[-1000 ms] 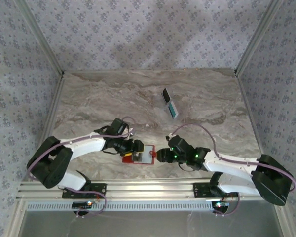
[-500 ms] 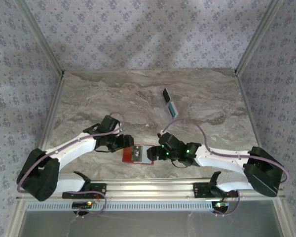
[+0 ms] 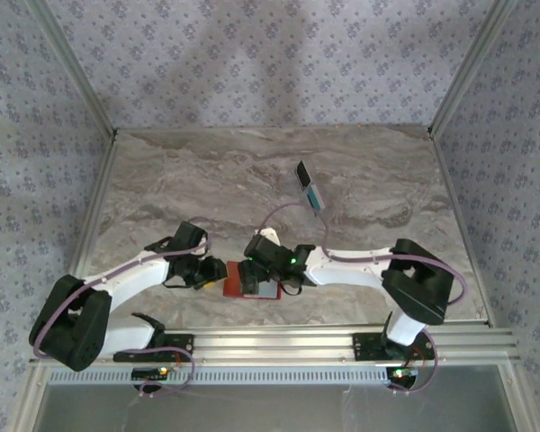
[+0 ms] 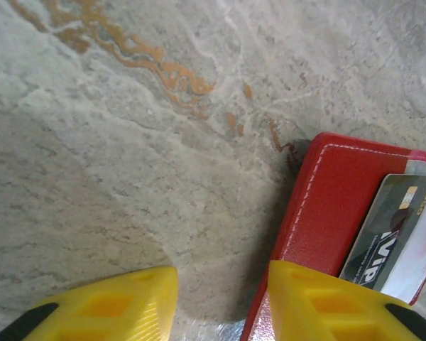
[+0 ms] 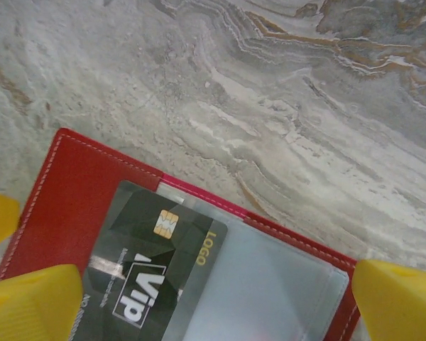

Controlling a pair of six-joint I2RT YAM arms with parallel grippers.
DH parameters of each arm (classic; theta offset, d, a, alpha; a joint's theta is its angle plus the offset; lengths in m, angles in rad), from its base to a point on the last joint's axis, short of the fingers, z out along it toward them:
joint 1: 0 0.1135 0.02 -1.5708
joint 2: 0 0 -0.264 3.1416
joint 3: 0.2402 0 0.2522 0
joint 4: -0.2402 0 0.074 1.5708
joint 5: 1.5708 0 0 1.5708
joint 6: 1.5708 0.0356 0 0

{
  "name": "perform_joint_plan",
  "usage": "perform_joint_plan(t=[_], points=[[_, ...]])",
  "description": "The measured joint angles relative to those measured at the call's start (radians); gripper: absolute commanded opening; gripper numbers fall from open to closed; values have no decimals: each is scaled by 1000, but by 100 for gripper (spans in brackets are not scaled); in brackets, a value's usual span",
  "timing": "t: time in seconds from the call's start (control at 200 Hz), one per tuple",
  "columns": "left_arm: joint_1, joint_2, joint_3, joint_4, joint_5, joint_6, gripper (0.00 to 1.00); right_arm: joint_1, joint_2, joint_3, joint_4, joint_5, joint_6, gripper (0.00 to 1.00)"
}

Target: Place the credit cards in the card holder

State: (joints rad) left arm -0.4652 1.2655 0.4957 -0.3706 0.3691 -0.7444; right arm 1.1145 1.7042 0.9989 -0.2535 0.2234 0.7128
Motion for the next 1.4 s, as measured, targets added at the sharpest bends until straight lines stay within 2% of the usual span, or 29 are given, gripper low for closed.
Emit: perform_joint_plan(t=[0.27, 0.405, 0.49, 0.68, 0.815, 1.025, 1.24, 1.4], points=[[15, -7, -13, 29, 49, 2, 36, -2, 48, 33, -5, -4, -3, 100], [-5, -13, -45, 131, 167, -2, 36, -19, 48, 24, 26, -34, -3, 100], [-8, -14, -55, 157, 189, -8, 36, -34, 46, 6, 52, -62, -3, 99], [-8, -17, -61, 186, 235, -9, 40, -51, 46, -25, 97, -91, -4, 91], [-8, -30, -61, 204, 270, -9, 41, -59, 39, -40, 117, -100, -3, 89], [-8, -23, -63, 227, 323, -8, 36, -68, 16, -90, 182, -113, 5, 78], [-8, -18, -63, 234, 333, -4, 30, -87, -3, -130, 238, -142, 16, 73], [-8, -22, -60, 170, 259, 13, 39, -93, -8, -141, 254, -157, 20, 73]])
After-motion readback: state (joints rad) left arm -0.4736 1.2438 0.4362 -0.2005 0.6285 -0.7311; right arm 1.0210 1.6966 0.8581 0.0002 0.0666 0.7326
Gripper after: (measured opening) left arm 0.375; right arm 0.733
